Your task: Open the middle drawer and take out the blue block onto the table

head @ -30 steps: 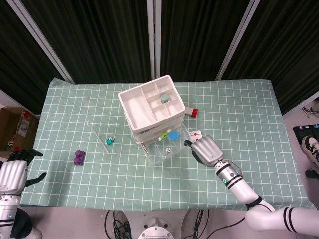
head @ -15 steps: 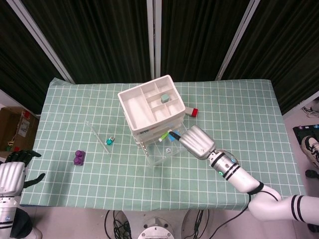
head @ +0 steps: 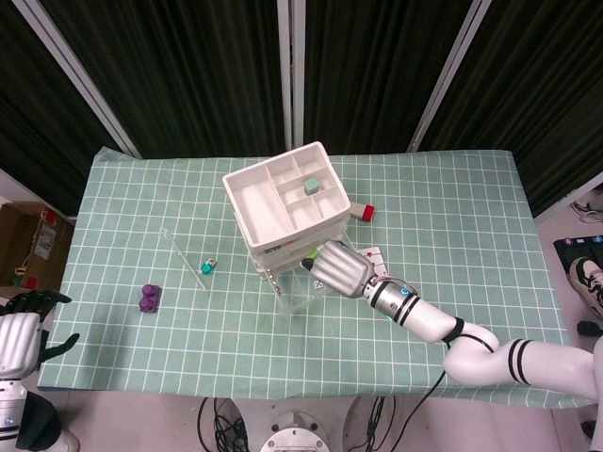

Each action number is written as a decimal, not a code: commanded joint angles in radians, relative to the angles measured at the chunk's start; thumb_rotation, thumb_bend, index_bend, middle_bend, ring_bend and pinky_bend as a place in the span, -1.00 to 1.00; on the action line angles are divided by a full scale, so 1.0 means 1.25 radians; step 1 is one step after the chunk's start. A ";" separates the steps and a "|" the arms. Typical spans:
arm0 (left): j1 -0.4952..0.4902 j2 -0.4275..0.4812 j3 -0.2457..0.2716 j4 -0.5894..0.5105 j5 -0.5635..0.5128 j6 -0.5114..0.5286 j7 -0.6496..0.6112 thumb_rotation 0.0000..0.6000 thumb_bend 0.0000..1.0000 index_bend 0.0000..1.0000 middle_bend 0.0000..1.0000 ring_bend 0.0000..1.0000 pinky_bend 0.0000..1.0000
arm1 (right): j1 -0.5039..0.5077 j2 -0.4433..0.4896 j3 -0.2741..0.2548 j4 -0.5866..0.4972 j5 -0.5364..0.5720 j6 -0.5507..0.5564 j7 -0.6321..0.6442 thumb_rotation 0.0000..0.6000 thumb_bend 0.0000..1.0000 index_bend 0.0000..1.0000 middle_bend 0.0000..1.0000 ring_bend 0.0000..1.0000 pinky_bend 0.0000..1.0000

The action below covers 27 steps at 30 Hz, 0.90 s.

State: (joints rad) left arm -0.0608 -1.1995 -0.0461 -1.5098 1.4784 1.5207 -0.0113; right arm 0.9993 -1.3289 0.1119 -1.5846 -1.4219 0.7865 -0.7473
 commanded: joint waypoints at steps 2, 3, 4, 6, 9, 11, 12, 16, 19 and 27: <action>-0.001 0.002 -0.001 -0.002 0.001 0.000 0.001 1.00 -0.73 -0.29 -0.37 -0.52 -0.54 | 0.020 -0.038 -0.011 0.058 -0.028 -0.007 -0.034 1.00 -0.84 -0.28 0.89 1.00 1.00; 0.000 0.002 -0.002 -0.002 0.001 0.001 0.001 1.00 -0.73 -0.29 -0.37 -0.52 -0.54 | 0.021 -0.046 -0.013 0.069 -0.032 -0.006 -0.039 1.00 -0.84 -0.28 0.89 1.00 1.00; 0.000 0.003 -0.002 -0.002 0.000 0.001 0.000 1.00 -0.73 -0.29 -0.37 -0.52 -0.54 | 0.021 -0.053 -0.015 0.080 -0.034 -0.004 -0.045 1.00 -0.85 -0.28 0.89 1.00 1.00; 0.001 0.003 -0.001 -0.001 -0.001 0.001 -0.003 1.00 -0.73 -0.29 -0.37 -0.52 -0.54 | 0.019 -0.068 -0.020 0.102 -0.036 0.002 -0.055 1.00 -0.85 -0.29 0.89 1.00 1.00; 0.002 0.004 0.000 0.002 -0.002 -0.002 -0.009 1.00 -0.73 -0.29 -0.37 -0.52 -0.54 | 0.011 -0.088 -0.024 0.127 -0.031 0.012 -0.061 1.00 -0.85 -0.30 0.89 1.00 1.00; 0.002 0.003 -0.001 0.004 -0.002 -0.003 -0.012 1.00 -0.73 -0.29 -0.37 -0.52 -0.54 | 0.006 -0.102 -0.025 0.143 -0.027 0.020 -0.060 1.00 -0.85 -0.30 0.89 1.00 1.00; 0.002 0.003 -0.001 0.004 -0.002 -0.003 -0.014 1.00 -0.73 -0.29 -0.37 -0.52 -0.54 | 0.004 -0.107 -0.024 0.149 -0.025 0.024 -0.058 1.00 -0.85 -0.30 0.89 1.00 1.00; 0.001 0.003 -0.001 0.006 0.001 -0.004 -0.020 1.00 -0.73 -0.29 -0.37 -0.52 -0.54 | -0.004 -0.126 -0.020 0.172 -0.016 0.038 -0.048 1.00 -0.85 -0.30 0.89 1.00 1.00; 0.000 0.004 -0.002 0.008 0.000 -0.005 -0.022 1.00 -0.73 -0.29 -0.37 -0.52 -0.54 | -0.005 -0.133 -0.017 0.182 -0.006 0.035 -0.041 1.00 -0.84 -0.30 0.89 1.00 1.00; 0.001 0.003 -0.003 0.010 0.001 -0.004 -0.029 1.00 -0.73 -0.29 -0.37 -0.52 -0.54 | 0.002 -0.146 -0.009 0.199 0.021 0.010 -0.002 1.00 -0.61 -0.28 0.89 1.00 1.00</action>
State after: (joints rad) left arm -0.0593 -1.1961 -0.0495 -1.4968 1.4793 1.5157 -0.0472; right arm 1.0000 -1.5080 0.0982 -1.3390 -1.4013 0.8035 -0.7580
